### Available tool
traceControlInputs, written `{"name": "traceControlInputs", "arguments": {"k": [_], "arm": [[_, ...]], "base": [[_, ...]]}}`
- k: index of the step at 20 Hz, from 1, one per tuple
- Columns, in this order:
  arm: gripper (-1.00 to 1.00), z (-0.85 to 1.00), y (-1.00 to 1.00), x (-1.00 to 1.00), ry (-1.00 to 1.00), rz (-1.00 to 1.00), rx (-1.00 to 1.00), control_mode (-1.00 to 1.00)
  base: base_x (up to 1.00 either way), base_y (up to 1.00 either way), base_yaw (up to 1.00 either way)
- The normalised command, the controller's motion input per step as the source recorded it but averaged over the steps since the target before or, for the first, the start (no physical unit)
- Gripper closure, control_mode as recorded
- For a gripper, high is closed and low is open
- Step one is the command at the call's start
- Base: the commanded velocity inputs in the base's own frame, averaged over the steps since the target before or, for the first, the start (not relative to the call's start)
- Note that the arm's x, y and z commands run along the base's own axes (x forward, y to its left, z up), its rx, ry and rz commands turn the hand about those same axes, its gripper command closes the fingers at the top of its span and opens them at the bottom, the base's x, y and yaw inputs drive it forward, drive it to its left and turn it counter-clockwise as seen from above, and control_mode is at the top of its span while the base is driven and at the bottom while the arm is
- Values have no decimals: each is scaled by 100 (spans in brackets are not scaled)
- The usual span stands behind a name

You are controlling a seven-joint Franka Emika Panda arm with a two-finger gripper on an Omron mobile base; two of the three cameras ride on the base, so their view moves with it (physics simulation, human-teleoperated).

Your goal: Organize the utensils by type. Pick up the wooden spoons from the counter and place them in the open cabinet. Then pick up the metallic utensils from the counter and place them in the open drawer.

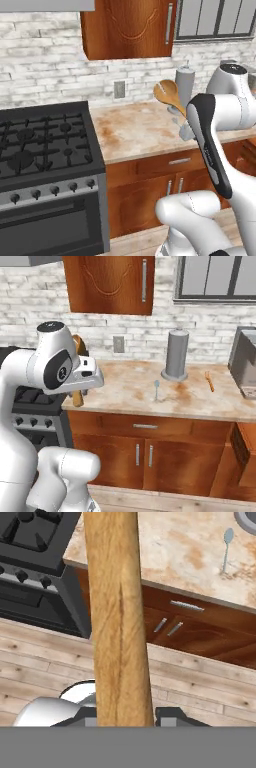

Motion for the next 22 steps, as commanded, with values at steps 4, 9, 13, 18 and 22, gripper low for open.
{"name": "traceControlInputs", "arguments": {"k": [4, 9, 13, 18, 22], "arm": [[100, 0, 0, 0, 0, 0, 0, 100], [100, 0, 0, 0, 0, 0, 0, 100], [100, 0, 0, 0, 0, 0, 0, 100], [100, 0, 0, 0, 0, 0, 0, 100], [100, 0, 0, 0, 0, 0, 0, 100]], "base": [[-40, 97, 0], [-23, 98, 0], [-35, 90, 0], [-46, 71, 0], [-36, 78, 0]]}}
